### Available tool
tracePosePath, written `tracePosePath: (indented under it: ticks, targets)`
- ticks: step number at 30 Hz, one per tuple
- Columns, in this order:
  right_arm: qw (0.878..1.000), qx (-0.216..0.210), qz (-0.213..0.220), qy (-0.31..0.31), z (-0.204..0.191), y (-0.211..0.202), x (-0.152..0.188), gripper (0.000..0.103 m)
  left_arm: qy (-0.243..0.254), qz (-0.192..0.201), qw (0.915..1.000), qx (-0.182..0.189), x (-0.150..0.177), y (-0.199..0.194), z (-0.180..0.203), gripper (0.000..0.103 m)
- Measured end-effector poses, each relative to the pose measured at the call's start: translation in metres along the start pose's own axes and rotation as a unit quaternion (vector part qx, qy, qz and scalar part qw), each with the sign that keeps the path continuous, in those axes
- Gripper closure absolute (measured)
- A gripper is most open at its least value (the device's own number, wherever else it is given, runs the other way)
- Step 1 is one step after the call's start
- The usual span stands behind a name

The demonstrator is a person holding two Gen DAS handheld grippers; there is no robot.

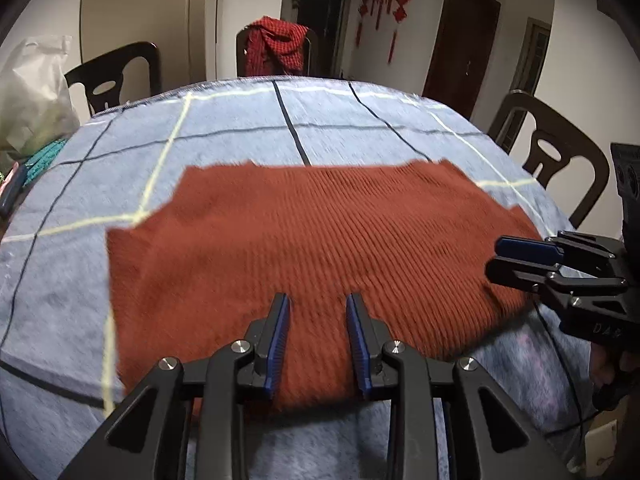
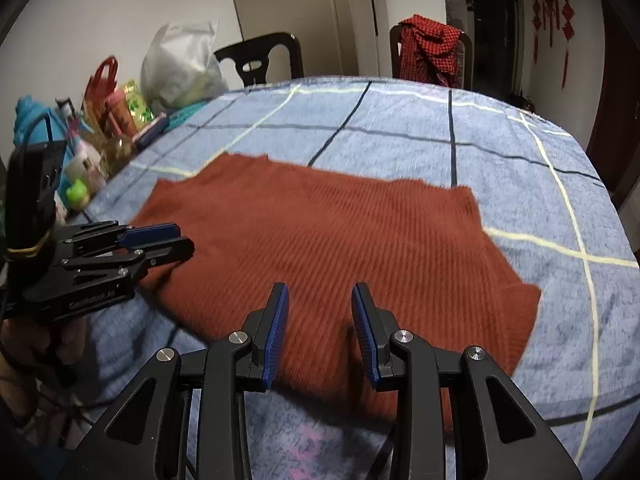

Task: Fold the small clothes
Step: 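Move both grippers across the sweater to its other side edge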

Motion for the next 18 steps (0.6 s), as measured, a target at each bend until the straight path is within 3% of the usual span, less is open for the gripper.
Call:
tracePosePath:
  ticks: [8, 11, 18]
  targets:
    - [1.000, -0.002, 0.009, -0.024, -0.013, -0.003, 0.011, 0.070, 0.012, 0.020, 0.9996, 0.017, -0.005, -0.010, 0.021, 0.065]
    - [0.999, 0.026, -0.002, -0.032, -0.005, 0.007, 0.018, 0.070, 0.013, 0.006, 0.9997, 0.017, 0.001, -0.001, 0.025, 0.065]
    - [1.000, 0.023, 0.014, -0.010, 0.014, -0.013, 0.012, 0.070, 0.009, 0.011, 0.9998, 0.016, 0.003, -0.013, 0.019, 0.065]
Point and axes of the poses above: each gripper's, at about its wrist camera, not at the fingertips, and y roughly the way its jaws point, z to its right, x to its underside, the point moved 10 cm from there along y, roughly the way its jaws point, and after that the axes turned 14 degrees about y, right-handed, at the moved point
